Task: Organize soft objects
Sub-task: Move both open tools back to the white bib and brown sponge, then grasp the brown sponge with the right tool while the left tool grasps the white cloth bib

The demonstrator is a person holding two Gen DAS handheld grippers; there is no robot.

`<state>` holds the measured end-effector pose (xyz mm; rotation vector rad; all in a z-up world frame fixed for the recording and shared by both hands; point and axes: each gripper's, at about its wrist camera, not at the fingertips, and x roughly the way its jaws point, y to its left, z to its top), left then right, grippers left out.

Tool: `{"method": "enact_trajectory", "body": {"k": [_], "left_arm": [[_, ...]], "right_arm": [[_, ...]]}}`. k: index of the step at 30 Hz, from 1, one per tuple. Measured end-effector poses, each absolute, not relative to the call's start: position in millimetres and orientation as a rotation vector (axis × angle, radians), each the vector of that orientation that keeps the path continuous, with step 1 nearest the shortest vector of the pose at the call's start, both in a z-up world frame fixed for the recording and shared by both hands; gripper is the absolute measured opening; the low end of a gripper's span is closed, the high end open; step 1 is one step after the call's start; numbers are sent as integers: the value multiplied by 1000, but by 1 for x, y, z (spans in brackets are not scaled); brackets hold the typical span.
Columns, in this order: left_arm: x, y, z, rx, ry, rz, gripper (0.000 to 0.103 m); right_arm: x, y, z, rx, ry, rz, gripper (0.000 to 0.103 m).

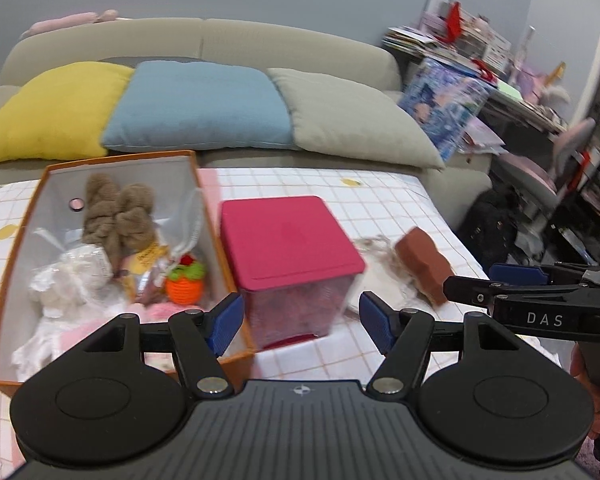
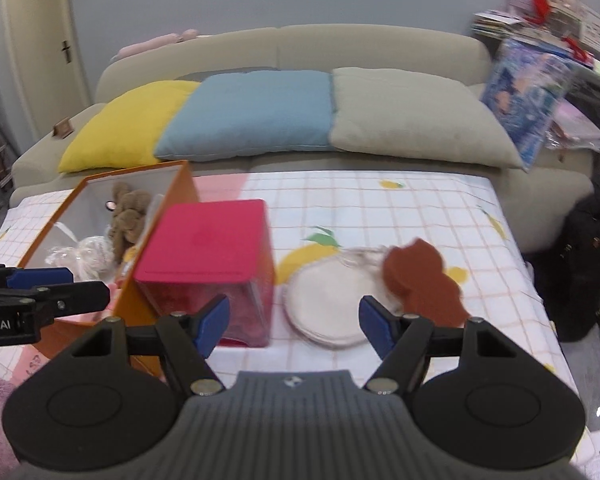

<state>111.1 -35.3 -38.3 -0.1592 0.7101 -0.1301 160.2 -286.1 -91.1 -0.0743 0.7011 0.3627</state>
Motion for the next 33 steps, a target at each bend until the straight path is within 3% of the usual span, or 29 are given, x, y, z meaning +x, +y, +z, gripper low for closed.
{"method": "enact_trajectory", "body": {"k": [15, 33], "left_arm": [[134, -97, -55, -75, 717, -277, 75], [181, -132, -58, 60, 712, -381, 75]], "right_arm": [[159, -342, -121, -16, 674, 231, 70], [221, -347, -165, -6, 634, 169, 70]]}}
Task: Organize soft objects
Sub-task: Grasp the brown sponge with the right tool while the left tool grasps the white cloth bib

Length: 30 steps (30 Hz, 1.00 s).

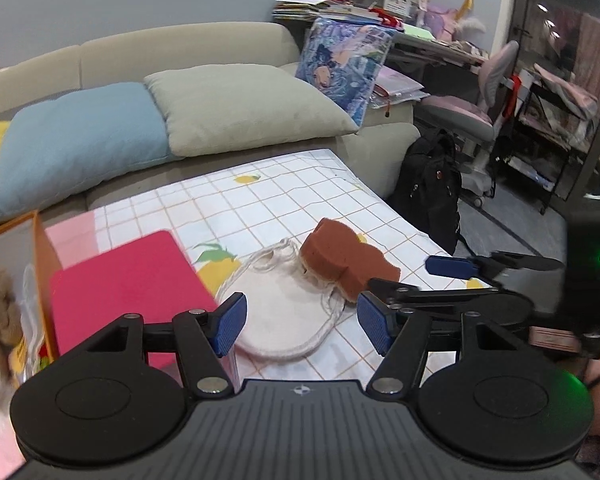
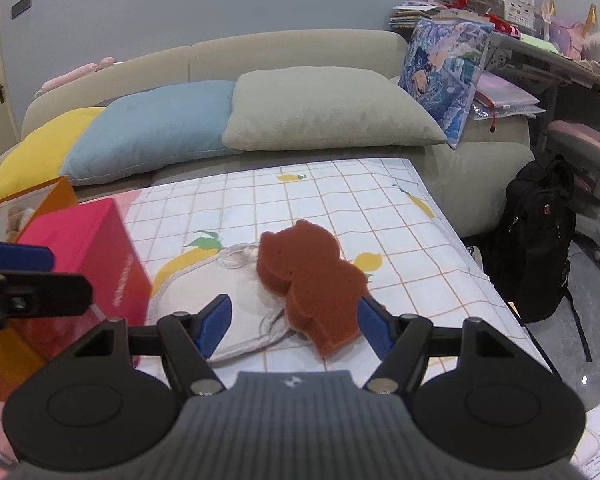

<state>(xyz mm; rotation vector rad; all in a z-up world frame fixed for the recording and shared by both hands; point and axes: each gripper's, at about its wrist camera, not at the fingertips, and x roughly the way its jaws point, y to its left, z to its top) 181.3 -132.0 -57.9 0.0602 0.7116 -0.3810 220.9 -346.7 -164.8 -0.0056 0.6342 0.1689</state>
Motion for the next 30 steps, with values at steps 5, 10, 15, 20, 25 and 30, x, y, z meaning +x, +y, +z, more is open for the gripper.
{"method": "enact_trajectory", "body": {"k": [5, 10, 15, 20, 25, 30], "left_arm": [[193, -147, -60, 139, 716, -405, 75], [207, -159, -71, 188, 761, -430, 75], [218, -171, -86, 245, 808, -444, 75], [225, -187, -108, 317, 846, -456, 75], [235, -196, -127, 340, 896, -457, 74], [249, -204, -151, 353, 931, -382, 75]], "right_arm": [[255, -347, -190, -63, 689, 140, 87], [273, -352, -204, -95, 696, 142, 93], [287, -361, -213, -70, 744, 158, 98], [292, -373, -217, 17, 793, 196, 76], [288, -381, -213, 57, 819, 170, 69], [278, -399, -207, 168, 841, 117, 69]]}}
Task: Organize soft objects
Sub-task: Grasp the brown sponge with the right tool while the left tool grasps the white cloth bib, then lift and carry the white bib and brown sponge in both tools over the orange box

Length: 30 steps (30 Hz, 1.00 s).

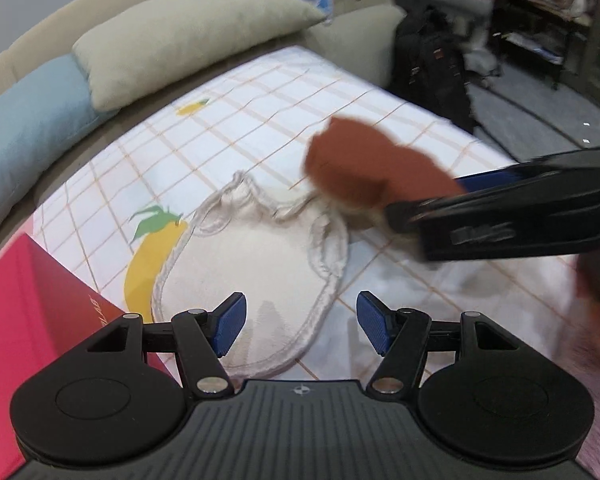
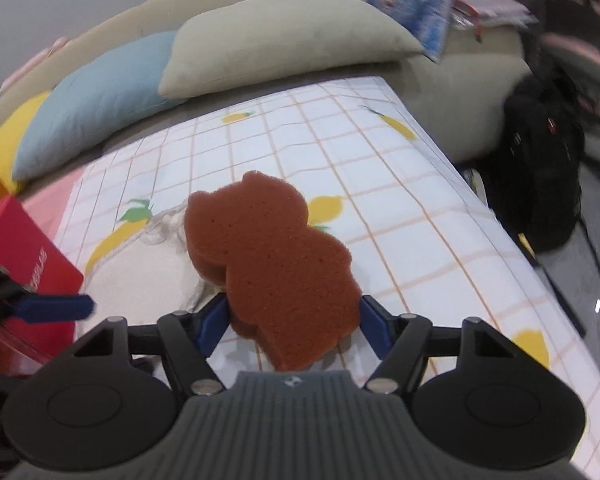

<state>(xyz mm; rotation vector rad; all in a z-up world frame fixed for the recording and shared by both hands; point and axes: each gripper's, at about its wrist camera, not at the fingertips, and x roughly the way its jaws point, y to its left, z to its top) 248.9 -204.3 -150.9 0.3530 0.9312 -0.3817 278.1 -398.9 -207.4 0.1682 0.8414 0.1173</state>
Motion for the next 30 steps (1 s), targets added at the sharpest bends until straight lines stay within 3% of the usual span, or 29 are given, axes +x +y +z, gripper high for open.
{"method": "enact_trajectory", "body": {"k": [12, 17, 26, 30], "left_arm": [[268, -197, -173, 204, 961, -281, 77], [268, -199, -171, 201, 952, -288, 63], [271, -200, -168, 248, 942, -261, 19], [268, -200, -163, 248, 928, -257, 15]], "right_arm": [[283, -396, -214, 169, 841, 121, 70], [283, -395, -215, 161, 838, 123, 70], [281, -393, -214, 143, 831, 126, 69], [277, -393, -211, 146, 812, 129, 68]]}}
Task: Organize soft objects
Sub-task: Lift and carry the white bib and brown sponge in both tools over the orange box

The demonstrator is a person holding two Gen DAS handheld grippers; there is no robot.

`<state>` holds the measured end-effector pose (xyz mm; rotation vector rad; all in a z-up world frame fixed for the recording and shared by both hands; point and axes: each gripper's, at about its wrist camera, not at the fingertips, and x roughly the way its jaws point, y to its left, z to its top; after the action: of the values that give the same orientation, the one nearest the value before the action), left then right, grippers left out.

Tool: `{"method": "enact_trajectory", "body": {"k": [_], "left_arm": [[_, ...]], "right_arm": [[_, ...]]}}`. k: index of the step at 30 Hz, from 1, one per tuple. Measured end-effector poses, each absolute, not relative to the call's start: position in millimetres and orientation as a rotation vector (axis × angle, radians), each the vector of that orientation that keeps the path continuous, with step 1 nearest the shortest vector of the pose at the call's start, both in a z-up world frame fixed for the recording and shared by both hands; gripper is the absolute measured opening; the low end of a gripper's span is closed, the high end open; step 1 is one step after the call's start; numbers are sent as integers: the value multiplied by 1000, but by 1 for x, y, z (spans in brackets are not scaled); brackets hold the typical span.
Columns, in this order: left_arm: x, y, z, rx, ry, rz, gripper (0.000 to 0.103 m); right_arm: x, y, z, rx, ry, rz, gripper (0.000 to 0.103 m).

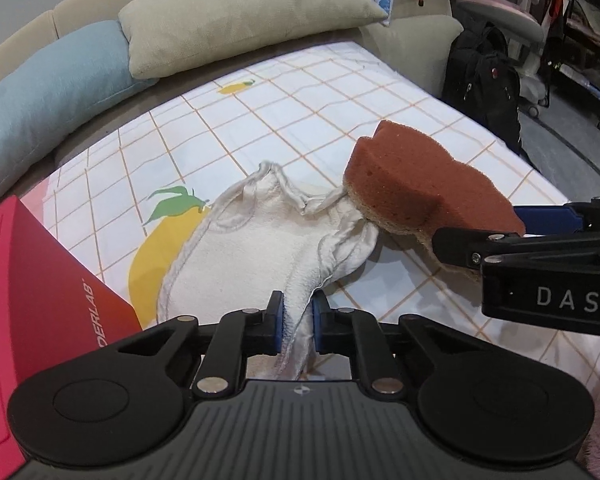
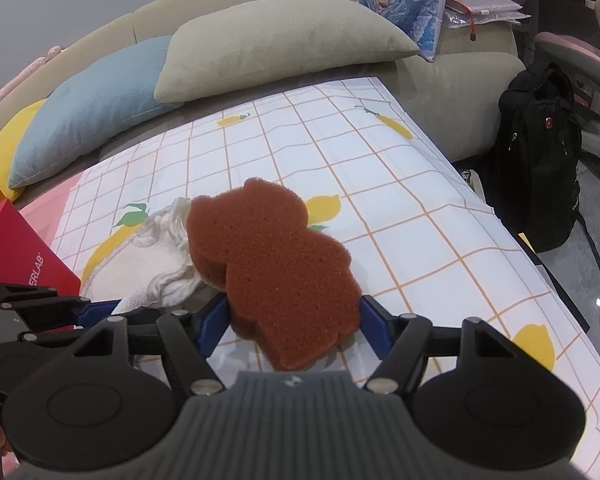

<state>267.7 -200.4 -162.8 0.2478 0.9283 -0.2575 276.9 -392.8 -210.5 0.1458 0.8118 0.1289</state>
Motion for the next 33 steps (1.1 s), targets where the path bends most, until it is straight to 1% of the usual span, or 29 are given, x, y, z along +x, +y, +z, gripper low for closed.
{"method": "enact_trajectory", "body": {"k": [9, 18, 33], "left_arm": [[246, -203, -141, 179, 894, -282, 14], [197, -196, -110, 127, 849, -346, 14], [117, -145, -72, 34, 785, -402, 14]], "right_arm": [[264, -404, -194, 186, 849, 57, 67], [219, -414, -172, 235, 862, 33, 67], [151, -393, -142, 185, 868, 88, 67]]}}
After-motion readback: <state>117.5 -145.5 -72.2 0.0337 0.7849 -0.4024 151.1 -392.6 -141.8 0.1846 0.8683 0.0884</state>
